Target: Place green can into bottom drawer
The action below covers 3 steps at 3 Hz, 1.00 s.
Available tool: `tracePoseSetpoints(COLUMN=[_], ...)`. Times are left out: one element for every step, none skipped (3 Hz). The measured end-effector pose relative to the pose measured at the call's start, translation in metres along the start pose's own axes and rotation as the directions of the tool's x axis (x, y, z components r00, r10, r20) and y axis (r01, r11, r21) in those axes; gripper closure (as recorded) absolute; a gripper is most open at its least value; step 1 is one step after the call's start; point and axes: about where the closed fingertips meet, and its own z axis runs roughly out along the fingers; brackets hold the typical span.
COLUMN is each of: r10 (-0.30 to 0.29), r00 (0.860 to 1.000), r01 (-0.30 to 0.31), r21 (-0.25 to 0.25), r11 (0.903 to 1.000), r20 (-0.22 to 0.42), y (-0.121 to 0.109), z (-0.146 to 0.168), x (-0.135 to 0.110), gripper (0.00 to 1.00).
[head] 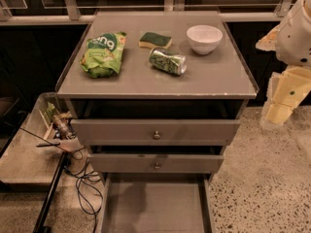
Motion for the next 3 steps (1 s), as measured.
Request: tracePoseSetpoints(r10=[0.0, -0.036, -0.06], r00=[1.0, 0.999, 0.994], r01=[0.0, 0.035, 0.055], r21=[0.001, 0.025, 0.059], r11=[1.0, 0.9991, 0.9968], r20=[0.0, 0.017, 0.091], y=[0.0, -0.011, -0.037], z=[0.0, -0.002, 0.001], x=[0.0, -0.018, -0.041], gripper=[0.0, 0.0, 0.0])
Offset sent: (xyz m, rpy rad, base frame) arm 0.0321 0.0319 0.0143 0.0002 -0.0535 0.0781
